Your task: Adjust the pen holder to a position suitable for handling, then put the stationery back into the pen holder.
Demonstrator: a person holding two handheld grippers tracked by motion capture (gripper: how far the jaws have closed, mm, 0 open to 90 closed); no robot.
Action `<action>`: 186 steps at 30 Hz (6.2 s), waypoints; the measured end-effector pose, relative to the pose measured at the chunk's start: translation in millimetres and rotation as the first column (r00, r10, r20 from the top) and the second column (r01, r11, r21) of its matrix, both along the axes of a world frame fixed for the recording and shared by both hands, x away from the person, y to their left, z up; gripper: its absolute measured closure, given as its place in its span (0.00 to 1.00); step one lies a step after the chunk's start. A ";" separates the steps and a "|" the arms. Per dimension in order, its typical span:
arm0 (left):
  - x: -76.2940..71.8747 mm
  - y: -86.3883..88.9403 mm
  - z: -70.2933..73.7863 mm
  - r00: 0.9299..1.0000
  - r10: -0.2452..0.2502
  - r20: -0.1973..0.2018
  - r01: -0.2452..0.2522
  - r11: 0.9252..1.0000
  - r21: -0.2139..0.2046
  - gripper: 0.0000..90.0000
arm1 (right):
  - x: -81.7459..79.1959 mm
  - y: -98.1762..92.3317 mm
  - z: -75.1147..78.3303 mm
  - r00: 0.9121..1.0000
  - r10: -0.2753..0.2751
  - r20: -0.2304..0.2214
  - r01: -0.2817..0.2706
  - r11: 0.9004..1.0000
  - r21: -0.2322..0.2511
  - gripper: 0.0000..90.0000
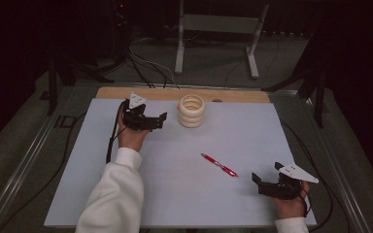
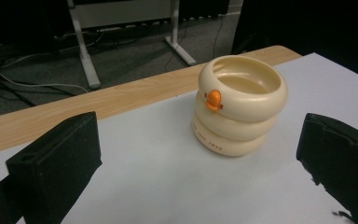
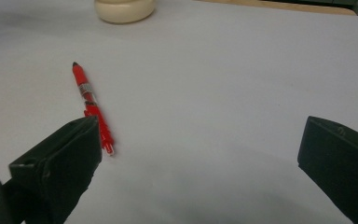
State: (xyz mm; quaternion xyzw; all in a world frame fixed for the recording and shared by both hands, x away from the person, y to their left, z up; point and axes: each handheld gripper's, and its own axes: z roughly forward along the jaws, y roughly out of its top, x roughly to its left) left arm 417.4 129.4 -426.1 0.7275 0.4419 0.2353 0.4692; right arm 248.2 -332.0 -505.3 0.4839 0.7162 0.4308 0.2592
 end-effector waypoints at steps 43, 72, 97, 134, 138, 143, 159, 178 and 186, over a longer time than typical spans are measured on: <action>86.8 -88.3 -22.2 0.988 0.025 -0.155 -0.018 0.999 0.048 0.18 | 2.5 -1.8 -0.4 1.000 0.014 0.002 -0.014 0.999 0.030 0.00; 73.8 -88.5 -23.1 0.957 -0.026 -0.289 0.079 0.981 0.175 0.83 | 2.1 -2.0 0.1 1.000 0.012 0.005 -0.013 1.000 0.025 0.00; 19.8 -59.2 -13.2 0.921 -0.112 -0.374 0.212 0.947 0.239 0.83 | 1.8 1.7 0.0 1.000 0.022 0.005 -0.022 1.000 0.018 0.00; -32.4 -21.9 -4.5 0.926 -0.226 -0.303 0.260 0.963 0.077 0.34 | 2.0 5.4 -1.2 1.000 0.028 0.002 -0.029 1.000 0.010 0.00; -37.8 -11.8 0.5 0.950 -0.204 -0.235 0.224 0.973 0.063 0.20 | 2.0 5.7 -1.2 1.000 0.029 0.003 -0.029 1.000 0.008 0.00; -45.9 2.2 4.1 0.969 -0.192 -0.155 0.201 0.979 0.043 0.13 | 1.4 5.9 -1.0 1.000 0.028 0.006 -0.028 1.000 0.010 0.00; -75.9 47.6 -1.1 0.999 -0.020 0.040 0.018 0.999 0.035 0.00 | 0.9 6.1 -1.2 1.000 0.026 0.007 -0.026 1.000 0.009 0.00; -105.4 72.4 -23.5 0.999 0.018 0.046 -0.020 0.999 0.036 0.00 | 0.9 6.2 -1.2 1.000 0.025 0.007 -0.025 1.000 0.009 0.00; -123.0 76.5 -35.5 0.997 0.032 0.064 -0.035 0.998 0.056 0.00 | 0.8 6.6 -1.1 1.000 0.027 0.008 -0.027 1.000 0.007 0.00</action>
